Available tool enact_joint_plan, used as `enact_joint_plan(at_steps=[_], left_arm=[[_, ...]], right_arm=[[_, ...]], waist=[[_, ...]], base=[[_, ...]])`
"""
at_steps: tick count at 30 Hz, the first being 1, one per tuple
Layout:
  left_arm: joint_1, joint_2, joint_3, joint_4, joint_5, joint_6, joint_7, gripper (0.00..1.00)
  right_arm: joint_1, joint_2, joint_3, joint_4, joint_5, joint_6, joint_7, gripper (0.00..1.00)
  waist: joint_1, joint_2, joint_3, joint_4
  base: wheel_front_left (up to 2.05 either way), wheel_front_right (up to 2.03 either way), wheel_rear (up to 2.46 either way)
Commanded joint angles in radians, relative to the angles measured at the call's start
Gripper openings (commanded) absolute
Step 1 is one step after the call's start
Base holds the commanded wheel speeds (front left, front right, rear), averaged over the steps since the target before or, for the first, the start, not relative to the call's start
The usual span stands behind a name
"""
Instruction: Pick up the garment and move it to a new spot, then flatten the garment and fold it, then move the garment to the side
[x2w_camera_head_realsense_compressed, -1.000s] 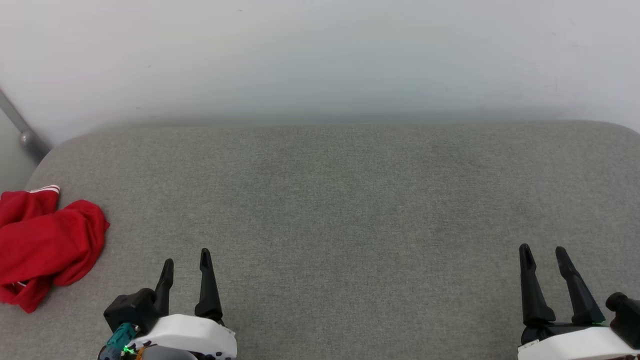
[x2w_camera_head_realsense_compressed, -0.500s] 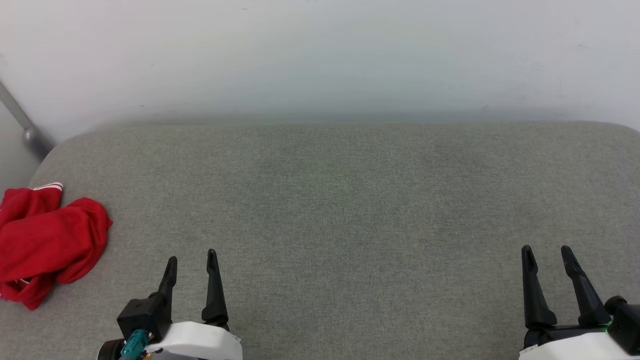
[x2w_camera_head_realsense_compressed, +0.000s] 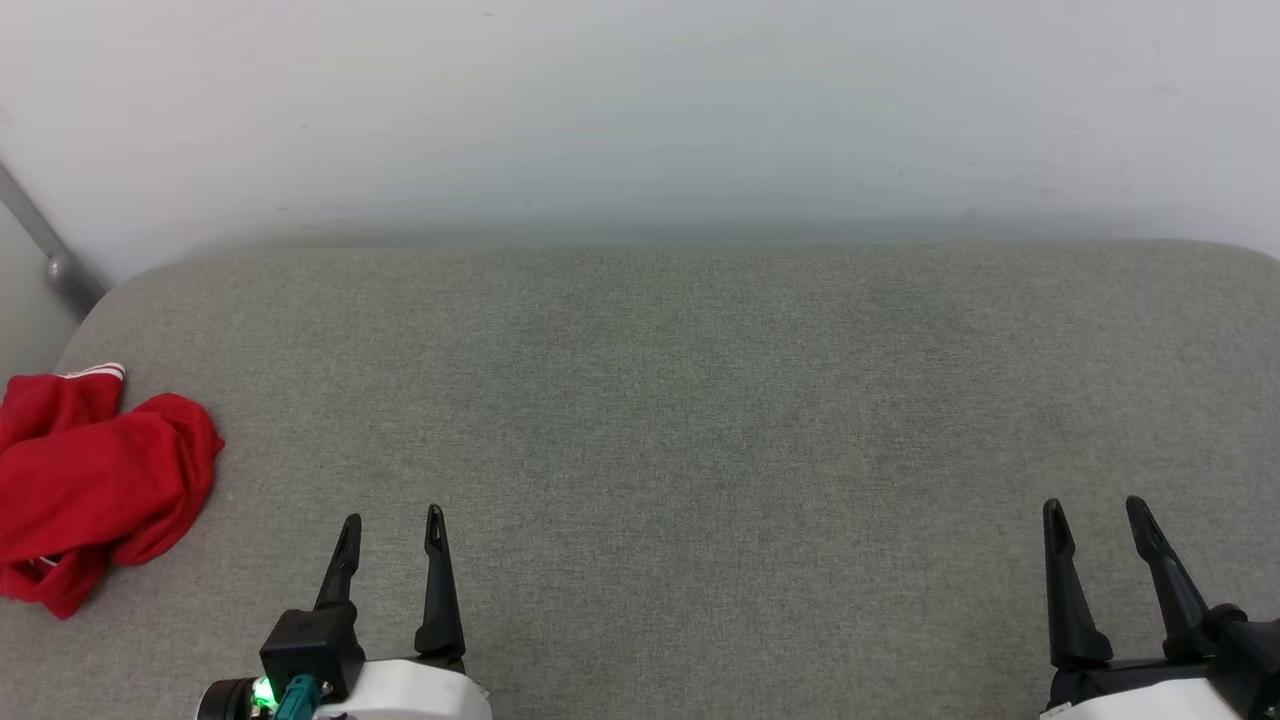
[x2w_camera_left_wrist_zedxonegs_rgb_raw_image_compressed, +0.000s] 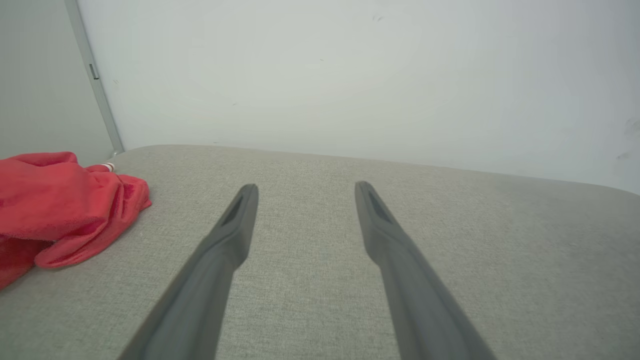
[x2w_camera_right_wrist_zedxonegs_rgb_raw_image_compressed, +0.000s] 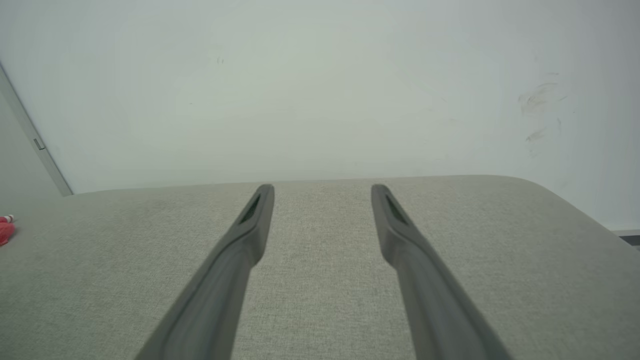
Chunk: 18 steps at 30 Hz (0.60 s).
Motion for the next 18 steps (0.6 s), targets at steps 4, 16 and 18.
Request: enact_joint_plan(at_steps=[4,16,18], left_arm=[[0.008,-0.002,0.005,-0.004,0.044,-0.006,-0.015,1.00],[0.020,-0.006,0.005,0.002,0.123,0.000,-0.036,1.00],[0.020,-0.007,0.004,0.001,0.131,0.001,-0.040,1.00]], right_arm=[[0.016,0.002,0.000,-0.011,-0.028,0.000,-0.014,1.00],[0.030,0.002,0.005,-0.003,-0.031,0.000,-0.036,1.00],[0.032,0.002,0.006,0.000,-0.032,0.000,-0.039,1.00]], waist=[[0.0000,0.0000,0.002,0.002],[0.0000,0.0000,0.002,0.006],[0.0000,0.0000,0.001,0.007]], base=[[0.00,0.00,0.00],[0.00,0.00,0.00],[0.00,0.00,0.00]])
